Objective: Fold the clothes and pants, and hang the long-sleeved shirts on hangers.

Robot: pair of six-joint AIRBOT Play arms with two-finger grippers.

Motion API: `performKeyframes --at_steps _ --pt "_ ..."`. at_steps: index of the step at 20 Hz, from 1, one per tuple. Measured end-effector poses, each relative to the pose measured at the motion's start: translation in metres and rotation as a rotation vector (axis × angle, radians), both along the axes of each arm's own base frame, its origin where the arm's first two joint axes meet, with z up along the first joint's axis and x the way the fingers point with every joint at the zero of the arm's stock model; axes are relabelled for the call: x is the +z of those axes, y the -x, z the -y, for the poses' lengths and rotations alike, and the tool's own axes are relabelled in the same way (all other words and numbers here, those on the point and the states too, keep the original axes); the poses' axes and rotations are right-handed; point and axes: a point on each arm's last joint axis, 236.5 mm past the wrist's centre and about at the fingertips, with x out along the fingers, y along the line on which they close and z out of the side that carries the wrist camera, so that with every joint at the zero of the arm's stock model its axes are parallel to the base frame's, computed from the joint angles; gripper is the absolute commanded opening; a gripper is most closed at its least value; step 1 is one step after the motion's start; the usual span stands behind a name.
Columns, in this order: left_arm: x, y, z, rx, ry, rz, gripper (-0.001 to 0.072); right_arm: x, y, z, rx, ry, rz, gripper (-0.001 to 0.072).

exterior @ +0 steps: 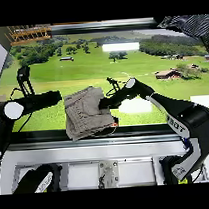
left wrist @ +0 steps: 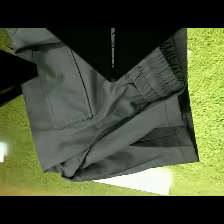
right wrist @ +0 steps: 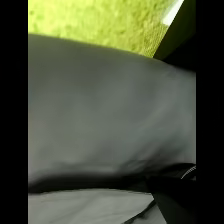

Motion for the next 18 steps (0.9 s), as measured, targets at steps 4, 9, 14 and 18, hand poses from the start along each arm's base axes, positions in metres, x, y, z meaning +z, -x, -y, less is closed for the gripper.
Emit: performKeyframes --at_steps 4,9,14,18 --pt "-0.001 0.001 0.006 -0.012 0.005 0.005 0.0005 -0.004 0.018 -0.038 0.03 -0.068 -0.006 0.0018" --pt "-0.002 0.003 0.008 -0.016 0.008 -0.004 0.0005 0.024 0.009 -0.033 0.006 -0.066 0.043 0.0018" --pt "-0.009 0.012 0.009 -0.023 0.009 -0.052 0.0005 0.068 -0.049 0.106 -0.175 0.221 0.177 0.0018" --pt "-0.009 0.018 0.018 -0.033 0.05 -0.079 0.0005 0.11 -0.067 0.276 -0.486 0.467 0.213 0.0018"
